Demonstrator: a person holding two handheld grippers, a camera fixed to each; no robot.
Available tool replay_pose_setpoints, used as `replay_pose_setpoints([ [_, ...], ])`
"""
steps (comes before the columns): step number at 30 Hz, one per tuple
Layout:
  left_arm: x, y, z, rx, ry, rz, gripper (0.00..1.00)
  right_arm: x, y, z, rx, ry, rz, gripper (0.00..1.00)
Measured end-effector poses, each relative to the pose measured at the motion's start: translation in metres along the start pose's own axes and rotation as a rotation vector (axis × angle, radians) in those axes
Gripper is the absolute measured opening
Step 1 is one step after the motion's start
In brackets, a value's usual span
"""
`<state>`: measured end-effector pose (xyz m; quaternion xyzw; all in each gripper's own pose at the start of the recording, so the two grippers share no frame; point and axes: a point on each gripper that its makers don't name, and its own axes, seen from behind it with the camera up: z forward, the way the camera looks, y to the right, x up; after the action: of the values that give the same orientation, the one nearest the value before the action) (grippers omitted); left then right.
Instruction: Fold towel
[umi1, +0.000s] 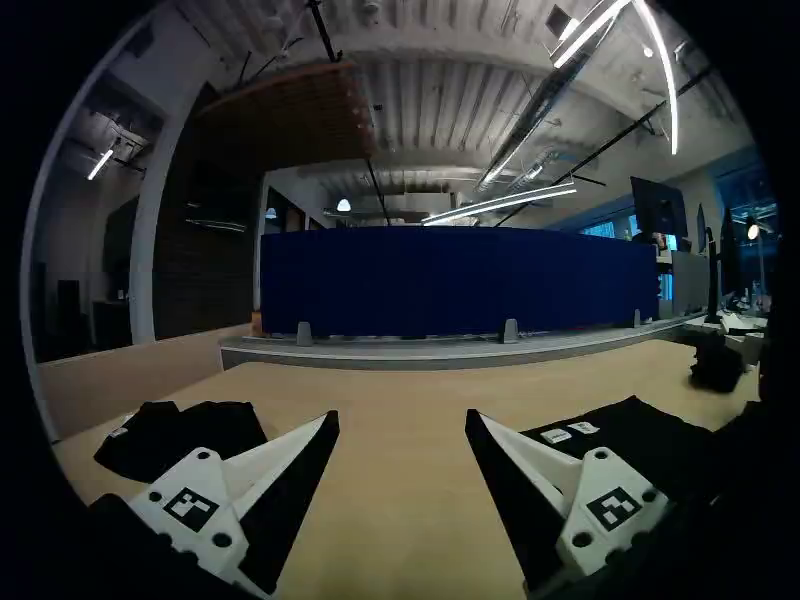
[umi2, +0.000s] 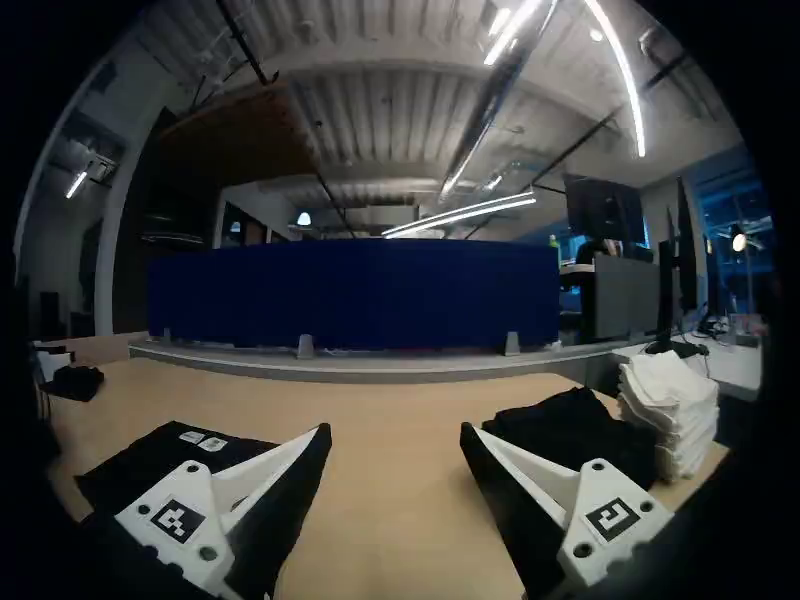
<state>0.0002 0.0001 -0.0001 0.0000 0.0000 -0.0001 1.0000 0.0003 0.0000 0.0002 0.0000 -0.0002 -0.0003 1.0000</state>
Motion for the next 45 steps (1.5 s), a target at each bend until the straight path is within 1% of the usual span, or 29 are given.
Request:
replay_pose_setpoints([
  [17,0.0,0.001,-0.001,0.001,0.0,0.001,0.94,0.001,-0.001,-0.001,0.001,0.0,-0.001,1.0],
  [21,0.002,-0.004,0.001,0.014,-0.003,0.002,0.94,0.002,-0.001,-0.001,-0.002,0.001,-0.003,1.0],
  [24,0.008,-0.002,-0.001,0.024,-0.004,0.002,0.94,0.005,0.002,-0.001,-0.013,-0.002,-0.007,1.0],
  [27,0.028,0.006,-0.003,0.006,0.009,-0.002,0.94,0.019,0.001,-0.003,-0.02,-0.005,-0.005,1.0],
  [30,0.052,0.008,-0.003,-0.007,0.01,-0.01,0.94,0.045,-0.003,-0.006,-0.012,0.004,0.004,1.0],
  [33,0.08,0.008,-0.004,-0.007,0.007,-0.004,0.94,0.075,-0.005,-0.008,-0.006,0.006,0.005,1.0],
  [39,0.143,0.01,-0.009,-0.01,0.014,0.002,0.94,0.14,-0.003,-0.01,-0.009,0.007,-0.018,1.0],
  [43,0.18,0.015,-0.011,-0.016,0.011,-0.004,0.94,0.186,-0.002,-0.012,-0.002,0.017,-0.016,1.0],
  [45,0.196,0.018,-0.012,-0.021,0.01,-0.004,0.94,0.203,-0.003,-0.011,0.003,0.022,-0.014,1.0],
])
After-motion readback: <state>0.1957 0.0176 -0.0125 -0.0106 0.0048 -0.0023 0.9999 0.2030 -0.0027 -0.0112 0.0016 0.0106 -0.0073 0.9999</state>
